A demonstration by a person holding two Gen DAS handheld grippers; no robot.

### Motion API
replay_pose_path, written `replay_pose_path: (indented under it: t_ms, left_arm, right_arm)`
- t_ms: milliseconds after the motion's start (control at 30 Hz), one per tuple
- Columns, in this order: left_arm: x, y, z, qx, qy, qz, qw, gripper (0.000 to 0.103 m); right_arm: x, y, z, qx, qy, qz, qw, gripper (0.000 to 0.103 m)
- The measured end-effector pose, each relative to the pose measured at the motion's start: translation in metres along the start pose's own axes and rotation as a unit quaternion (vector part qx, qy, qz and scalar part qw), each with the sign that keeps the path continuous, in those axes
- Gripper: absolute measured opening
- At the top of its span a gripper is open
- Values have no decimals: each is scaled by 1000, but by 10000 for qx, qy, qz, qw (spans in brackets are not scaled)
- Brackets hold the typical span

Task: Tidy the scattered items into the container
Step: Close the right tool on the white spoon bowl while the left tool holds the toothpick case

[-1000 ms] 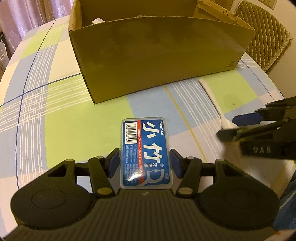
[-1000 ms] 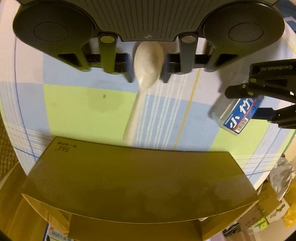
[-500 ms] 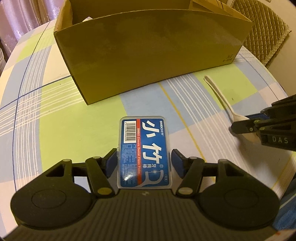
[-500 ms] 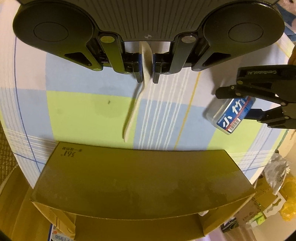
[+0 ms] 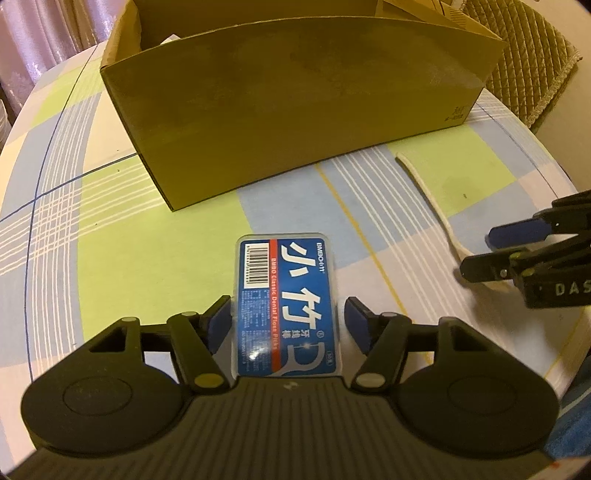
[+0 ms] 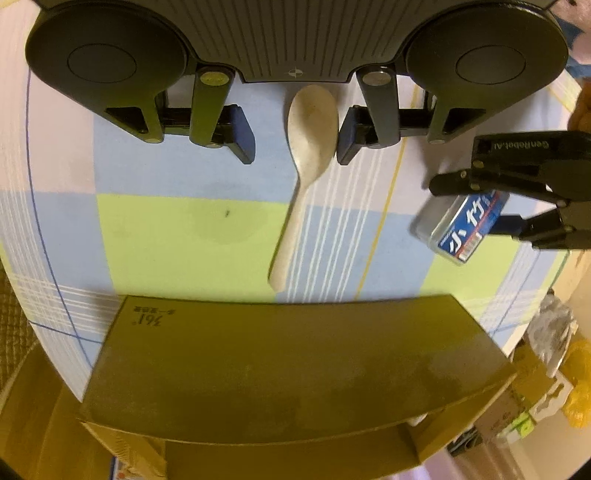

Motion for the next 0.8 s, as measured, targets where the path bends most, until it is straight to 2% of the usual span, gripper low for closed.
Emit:
replay_pose_path:
  t_ms: [200,367,600,800]
  left_arm:
    - [1,-1,0,15,29,28,10000,62]
    - [6,-3,-5,100,33,124,9999,62]
    - [5,-3,-7,140,57,136,9998,62]
    - [5,-1,-9,136,41,117,9998,62]
  right_arm:
    - [-1,4,-11,276,-53,-34,9996,47]
    - [1,-3,-6,20,-117,73,9999,47]
    - [-7,3,-16,413,20,-91,9991,46]
    - [-8,3,-24,627,33,-46,9980,46]
Point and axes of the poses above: each gripper's, at about its wrist camera, not at the fingertips, and x roughly against the way its jaws point, z to its right, y to its underside, the point moved 10 cm from there along -x, roughly the way its jaws point, and after that the axes turned 8 degrees about -x, right-handed, at the moved point
